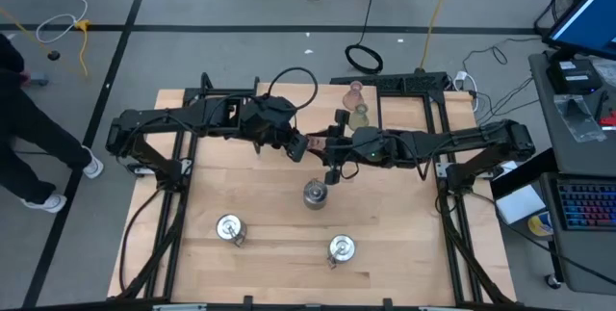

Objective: Pick & Place candle stick holders
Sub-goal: Put the pink candle holder on the shelf

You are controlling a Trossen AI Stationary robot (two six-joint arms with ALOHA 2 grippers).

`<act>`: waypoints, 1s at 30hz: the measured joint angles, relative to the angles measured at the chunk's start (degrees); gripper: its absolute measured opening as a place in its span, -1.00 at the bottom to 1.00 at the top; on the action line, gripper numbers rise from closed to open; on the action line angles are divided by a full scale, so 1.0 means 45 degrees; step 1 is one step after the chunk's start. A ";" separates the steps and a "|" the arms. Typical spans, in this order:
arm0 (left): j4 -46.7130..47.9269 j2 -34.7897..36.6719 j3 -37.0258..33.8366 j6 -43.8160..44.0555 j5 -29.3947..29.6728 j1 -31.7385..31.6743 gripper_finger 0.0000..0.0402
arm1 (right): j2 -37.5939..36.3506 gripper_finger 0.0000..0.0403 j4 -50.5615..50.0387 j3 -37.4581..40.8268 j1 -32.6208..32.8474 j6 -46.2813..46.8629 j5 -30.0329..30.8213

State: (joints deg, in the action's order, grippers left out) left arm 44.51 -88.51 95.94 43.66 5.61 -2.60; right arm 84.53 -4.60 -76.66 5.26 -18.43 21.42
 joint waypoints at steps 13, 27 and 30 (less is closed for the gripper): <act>-0.0553 -0.0005 0.0000 -0.0073 -0.0190 0.0097 -0.88 | 0.0034 -0.19 0.0142 -0.0010 -0.0086 0.0340 -0.0206; -0.0329 -0.0005 0.0000 -0.0062 -0.0223 0.0169 -0.88 | 0.0053 -0.37 0.0220 0.0005 -0.0233 0.0251 -0.0229; -0.0184 -0.0005 0.0015 -0.0063 -0.0199 0.0138 -0.88 | 0.0058 -0.37 0.0267 0.0005 -0.0233 0.0261 -0.0206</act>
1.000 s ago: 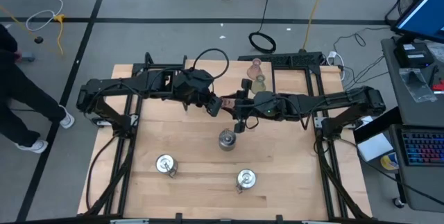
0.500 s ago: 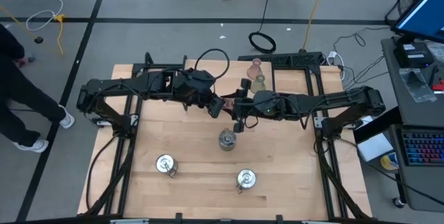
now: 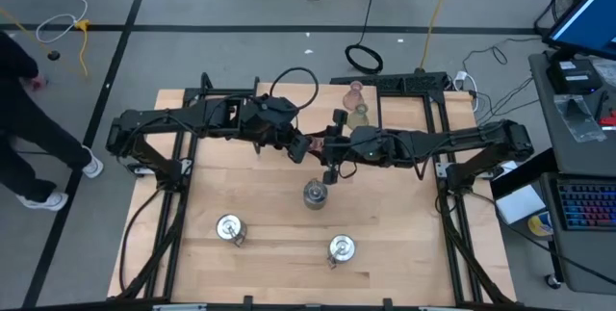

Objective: Pick & Place candle stick holders
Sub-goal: Put the pink candle holder on the shelf

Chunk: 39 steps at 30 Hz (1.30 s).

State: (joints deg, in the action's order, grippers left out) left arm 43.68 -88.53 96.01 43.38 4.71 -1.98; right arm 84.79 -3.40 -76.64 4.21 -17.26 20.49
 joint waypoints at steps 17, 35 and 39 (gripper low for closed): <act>0.0540 0.0039 0.0019 -0.1204 0.0191 -0.0183 -0.15 | -0.0019 -0.37 -0.0281 0.0022 -0.0245 0.1111 0.0743; 0.7031 0.0732 -0.0010 -0.0620 0.3443 -0.0100 -0.07 | -0.0049 -0.37 0.2409 0.1567 -0.2385 0.4121 0.1522; 0.7467 0.0699 -0.0010 -0.0834 0.3836 -0.0087 -0.07 | -0.0049 -0.37 0.4750 0.2959 -0.2703 0.4258 0.1502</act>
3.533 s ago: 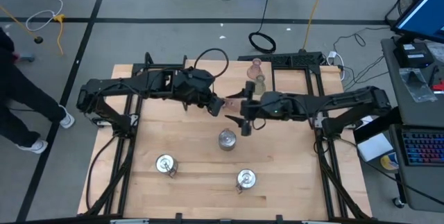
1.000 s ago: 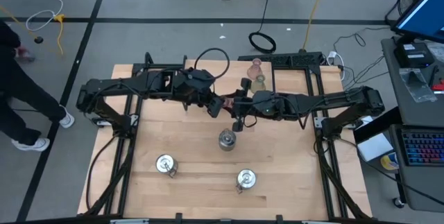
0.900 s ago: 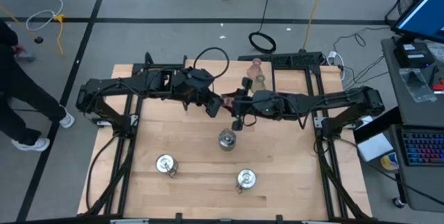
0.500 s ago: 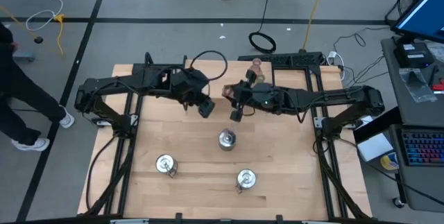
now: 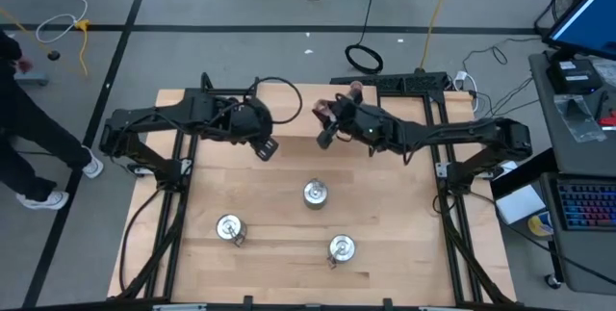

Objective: Pick & Place candle stick holders
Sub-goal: Put the pink candle holder on the shelf

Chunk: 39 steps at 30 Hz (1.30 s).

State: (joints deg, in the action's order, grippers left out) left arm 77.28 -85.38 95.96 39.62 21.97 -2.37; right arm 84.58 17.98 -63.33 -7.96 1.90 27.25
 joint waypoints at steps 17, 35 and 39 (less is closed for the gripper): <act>-0.0143 0.0005 0.0000 -0.0536 0.0468 -0.0063 -0.07 | 0.1473 -0.37 0.6558 0.2470 0.0037 -0.0689 0.1964; -0.0174 0.0005 0.0000 -0.1121 0.0456 -0.0822 -0.07 | 0.2296 -0.37 0.8140 0.2502 0.0629 -0.2920 0.4262; -0.0187 0.0005 0.0000 -0.1172 0.0453 -0.1005 -0.07 | 0.2312 -0.37 0.8492 0.2515 0.0553 -0.3445 0.3933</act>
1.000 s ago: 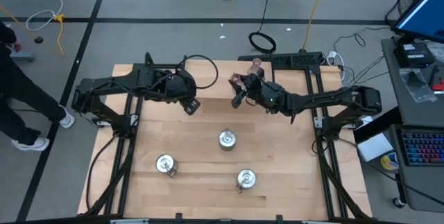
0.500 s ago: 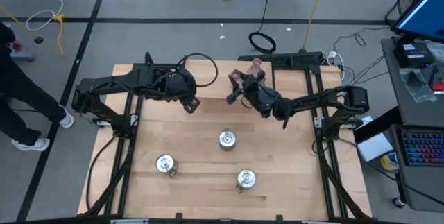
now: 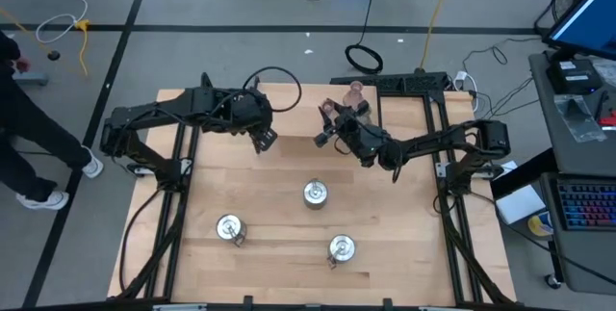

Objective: Pick & Place candle stick holders
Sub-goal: Put the pink candle holder on the shelf

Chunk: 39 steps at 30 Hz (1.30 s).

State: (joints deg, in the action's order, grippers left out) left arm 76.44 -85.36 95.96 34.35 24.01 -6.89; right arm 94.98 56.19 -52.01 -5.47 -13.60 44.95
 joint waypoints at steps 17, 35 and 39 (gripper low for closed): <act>-0.0044 0.0000 0.0000 -0.0001 -0.0034 -0.0059 -0.07 | -0.0848 -0.37 -0.4023 -0.2383 0.0755 -0.1050 -0.3669; 0.1562 0.0056 -0.0007 -0.1722 -0.0104 -0.1157 -0.07 | -0.0597 -0.37 -0.4947 -0.2480 0.3456 0.1164 0.3635; 0.1710 0.0369 -0.0010 -0.2999 -0.0106 -0.1430 -0.07 | -0.0208 -0.37 -0.4451 -0.2514 0.2932 0.1912 0.4805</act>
State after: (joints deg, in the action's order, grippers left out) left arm 84.14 -83.70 95.92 20.85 23.53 -13.33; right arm 94.04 36.16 -63.32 7.73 -4.99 66.57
